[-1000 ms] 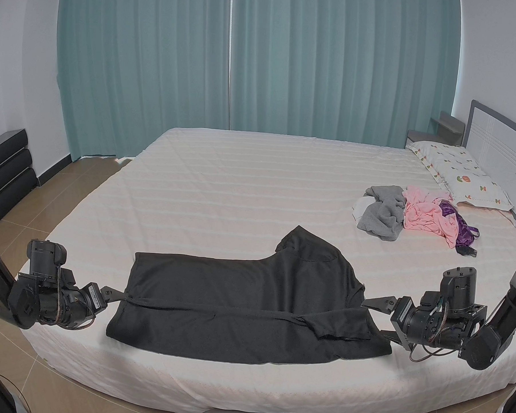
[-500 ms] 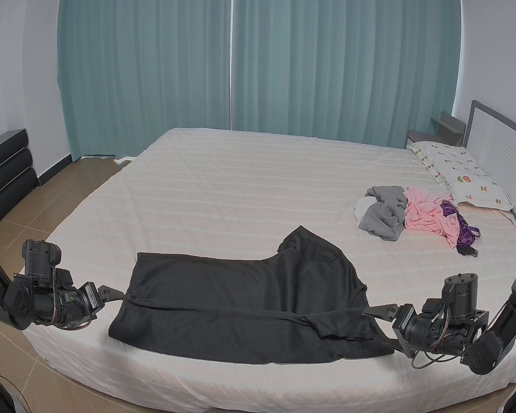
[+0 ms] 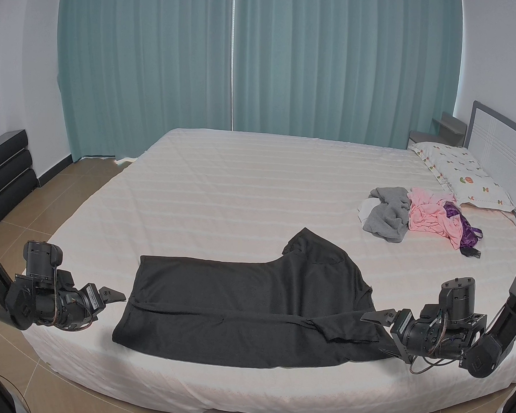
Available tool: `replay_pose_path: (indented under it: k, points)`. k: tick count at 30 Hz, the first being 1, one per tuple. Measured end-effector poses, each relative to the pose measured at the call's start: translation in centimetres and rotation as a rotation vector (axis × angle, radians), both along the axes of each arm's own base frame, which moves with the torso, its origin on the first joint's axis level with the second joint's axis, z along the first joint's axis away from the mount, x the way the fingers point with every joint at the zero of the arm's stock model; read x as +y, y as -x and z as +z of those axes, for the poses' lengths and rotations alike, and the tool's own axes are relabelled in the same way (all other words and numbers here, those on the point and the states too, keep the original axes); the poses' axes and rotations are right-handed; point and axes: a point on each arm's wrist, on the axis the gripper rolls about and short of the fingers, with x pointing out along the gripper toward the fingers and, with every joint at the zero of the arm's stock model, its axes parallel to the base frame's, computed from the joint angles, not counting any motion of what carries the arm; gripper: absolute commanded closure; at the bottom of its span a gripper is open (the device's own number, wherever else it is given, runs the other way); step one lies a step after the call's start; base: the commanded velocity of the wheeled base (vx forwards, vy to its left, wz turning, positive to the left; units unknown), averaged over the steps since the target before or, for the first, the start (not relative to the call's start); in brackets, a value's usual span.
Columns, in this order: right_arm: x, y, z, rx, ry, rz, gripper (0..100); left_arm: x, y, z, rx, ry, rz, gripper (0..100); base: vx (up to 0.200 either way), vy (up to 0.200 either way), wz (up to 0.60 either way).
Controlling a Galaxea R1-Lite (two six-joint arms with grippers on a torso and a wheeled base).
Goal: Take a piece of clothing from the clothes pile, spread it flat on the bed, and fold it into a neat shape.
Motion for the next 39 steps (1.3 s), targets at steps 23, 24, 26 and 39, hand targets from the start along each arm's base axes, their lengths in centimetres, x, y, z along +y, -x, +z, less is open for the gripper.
replay_pose_path:
  k: [23, 24, 26, 39]
  points:
    - [-0.03, 0.1, -0.45, 0.02, 0.006, 0.0, 0, 0.37, 0.07, -0.38, 0.004, -0.001, 0.017, 0, 0.0, 0.104, 0.0]
    - [-0.04, 0.07, -0.45, 0.02, 0.006, -0.001, 0, 0.36, 0.09, -0.4, 0.005, 0.0, 0.017, 0, 0.0, 0.0, 0.0]
    - [-0.04, 0.06, -0.46, 0.02, 0.006, -0.001, 0, 0.31, 0.11, -0.43, 0.006, -0.001, 0.015, 0, 0.0, 0.0, 0.0]
    - [-0.13, 0.04, -0.47, 0.021, 0.006, -0.005, 0, 0.12, 0.36, -0.66, 0.019, 0.001, 0.009, 0, 0.0, 0.0, 0.0]
